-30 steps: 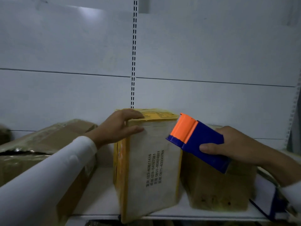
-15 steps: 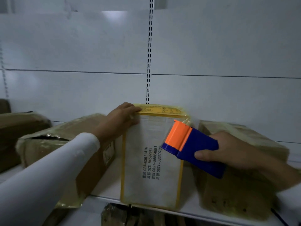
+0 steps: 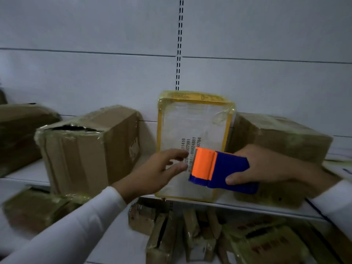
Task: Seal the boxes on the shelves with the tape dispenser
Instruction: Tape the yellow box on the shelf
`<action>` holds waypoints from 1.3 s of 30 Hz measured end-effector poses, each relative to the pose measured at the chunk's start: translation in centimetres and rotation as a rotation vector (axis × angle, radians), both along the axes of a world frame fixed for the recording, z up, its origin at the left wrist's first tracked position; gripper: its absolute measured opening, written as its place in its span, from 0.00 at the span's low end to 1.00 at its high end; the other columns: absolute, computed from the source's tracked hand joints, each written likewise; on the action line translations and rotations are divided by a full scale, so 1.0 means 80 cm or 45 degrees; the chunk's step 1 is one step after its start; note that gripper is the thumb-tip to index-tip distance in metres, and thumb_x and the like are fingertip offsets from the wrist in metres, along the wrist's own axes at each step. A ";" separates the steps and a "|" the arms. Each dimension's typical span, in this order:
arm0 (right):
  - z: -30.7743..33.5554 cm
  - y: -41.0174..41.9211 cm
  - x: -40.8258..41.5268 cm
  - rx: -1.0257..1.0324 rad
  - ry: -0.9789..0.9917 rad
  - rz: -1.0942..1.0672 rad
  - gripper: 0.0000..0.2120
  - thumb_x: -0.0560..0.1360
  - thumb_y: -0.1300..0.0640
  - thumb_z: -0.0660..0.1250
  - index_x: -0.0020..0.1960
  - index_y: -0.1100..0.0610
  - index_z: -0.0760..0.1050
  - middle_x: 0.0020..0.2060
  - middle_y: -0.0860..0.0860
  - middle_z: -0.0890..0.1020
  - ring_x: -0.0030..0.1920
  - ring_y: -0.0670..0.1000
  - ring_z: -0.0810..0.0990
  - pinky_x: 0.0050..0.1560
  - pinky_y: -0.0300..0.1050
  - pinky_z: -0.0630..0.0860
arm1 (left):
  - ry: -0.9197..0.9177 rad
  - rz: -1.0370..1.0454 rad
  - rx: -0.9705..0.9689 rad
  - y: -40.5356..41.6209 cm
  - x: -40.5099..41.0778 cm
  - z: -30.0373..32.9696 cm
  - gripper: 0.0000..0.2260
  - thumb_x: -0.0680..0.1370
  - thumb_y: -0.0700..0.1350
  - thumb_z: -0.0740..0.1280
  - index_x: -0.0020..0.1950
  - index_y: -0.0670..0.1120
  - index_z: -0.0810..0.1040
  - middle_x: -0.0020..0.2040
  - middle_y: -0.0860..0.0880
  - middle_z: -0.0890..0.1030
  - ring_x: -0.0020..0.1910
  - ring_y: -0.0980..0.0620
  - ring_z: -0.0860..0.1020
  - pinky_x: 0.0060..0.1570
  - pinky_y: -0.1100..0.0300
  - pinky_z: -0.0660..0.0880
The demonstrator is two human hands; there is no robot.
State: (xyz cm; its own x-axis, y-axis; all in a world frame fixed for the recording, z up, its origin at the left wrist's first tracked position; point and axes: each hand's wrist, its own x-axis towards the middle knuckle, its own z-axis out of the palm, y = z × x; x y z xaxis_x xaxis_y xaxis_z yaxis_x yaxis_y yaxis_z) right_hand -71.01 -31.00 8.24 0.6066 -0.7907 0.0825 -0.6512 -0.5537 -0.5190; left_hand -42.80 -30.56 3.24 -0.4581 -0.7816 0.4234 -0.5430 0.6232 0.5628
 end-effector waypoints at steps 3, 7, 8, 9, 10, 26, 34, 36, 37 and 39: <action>-0.010 0.005 0.010 0.027 0.068 0.043 0.16 0.64 0.30 0.71 0.41 0.40 0.78 0.36 0.41 0.84 0.34 0.42 0.83 0.32 0.32 0.74 | 0.160 -0.166 0.180 0.012 -0.003 -0.006 0.18 0.81 0.44 0.60 0.71 0.44 0.69 0.66 0.50 0.76 0.65 0.57 0.73 0.65 0.52 0.71; -0.015 0.003 0.015 0.017 0.088 0.051 0.18 0.65 0.32 0.71 0.44 0.45 0.77 0.38 0.41 0.85 0.37 0.42 0.84 0.34 0.33 0.75 | 0.224 -0.226 0.209 0.018 -0.003 -0.010 0.12 0.81 0.38 0.59 0.64 0.40 0.75 0.56 0.44 0.81 0.54 0.51 0.79 0.56 0.52 0.77; -0.016 0.002 0.015 0.017 0.074 0.048 0.17 0.66 0.33 0.72 0.44 0.45 0.77 0.38 0.42 0.85 0.37 0.43 0.84 0.34 0.33 0.75 | 0.248 -0.215 0.208 0.018 -0.003 -0.010 0.11 0.81 0.37 0.59 0.60 0.38 0.77 0.52 0.42 0.81 0.50 0.50 0.80 0.53 0.52 0.77; -0.017 0.002 0.015 0.021 0.055 0.048 0.15 0.67 0.35 0.73 0.43 0.44 0.77 0.38 0.43 0.85 0.37 0.43 0.84 0.33 0.33 0.75 | 0.284 -0.206 0.216 0.017 -0.002 -0.011 0.09 0.81 0.37 0.60 0.57 0.37 0.77 0.50 0.41 0.81 0.47 0.49 0.80 0.50 0.53 0.77; -0.017 0.002 0.014 0.026 0.039 0.047 0.13 0.68 0.35 0.73 0.42 0.43 0.77 0.37 0.43 0.85 0.36 0.44 0.84 0.33 0.32 0.75 | 0.326 -0.197 0.229 0.015 -0.002 -0.011 0.08 0.80 0.36 0.61 0.55 0.36 0.78 0.48 0.40 0.81 0.45 0.51 0.80 0.48 0.54 0.77; -0.013 -0.009 0.012 0.156 0.068 0.032 0.11 0.73 0.41 0.72 0.44 0.47 0.76 0.37 0.40 0.84 0.36 0.40 0.83 0.32 0.29 0.73 | 0.461 0.150 0.078 0.003 -0.030 -0.008 0.08 0.81 0.41 0.61 0.46 0.44 0.79 0.39 0.48 0.82 0.38 0.56 0.78 0.38 0.65 0.75; 0.031 -0.014 -0.055 0.036 0.069 -0.024 0.29 0.62 0.27 0.71 0.41 0.55 0.79 0.36 0.52 0.85 0.34 0.49 0.83 0.32 0.37 0.73 | 0.522 0.212 -0.083 -0.002 -0.013 0.027 0.07 0.79 0.45 0.64 0.44 0.47 0.80 0.38 0.48 0.83 0.35 0.53 0.80 0.35 0.65 0.76; 0.038 -0.019 -0.068 0.013 0.099 -0.043 0.31 0.59 0.26 0.71 0.40 0.54 0.79 0.35 0.52 0.85 0.33 0.48 0.82 0.31 0.37 0.72 | 0.505 0.191 -0.045 -0.003 -0.020 0.026 0.07 0.77 0.47 0.66 0.43 0.46 0.80 0.38 0.47 0.83 0.35 0.53 0.80 0.35 0.65 0.76; 0.042 -0.023 -0.070 0.016 0.111 -0.050 0.31 0.59 0.26 0.71 0.41 0.54 0.79 0.35 0.51 0.85 0.33 0.48 0.82 0.32 0.37 0.73 | 0.535 0.189 -0.032 -0.003 -0.025 0.027 0.08 0.76 0.49 0.67 0.42 0.46 0.81 0.37 0.47 0.83 0.34 0.53 0.80 0.35 0.65 0.76; 0.048 -0.029 -0.072 0.038 0.114 -0.040 0.30 0.59 0.27 0.70 0.42 0.54 0.80 0.36 0.51 0.85 0.34 0.48 0.83 0.34 0.38 0.74 | 0.623 0.212 -0.045 -0.002 -0.032 0.032 0.11 0.72 0.53 0.68 0.41 0.45 0.81 0.36 0.47 0.82 0.33 0.54 0.79 0.34 0.64 0.76</action>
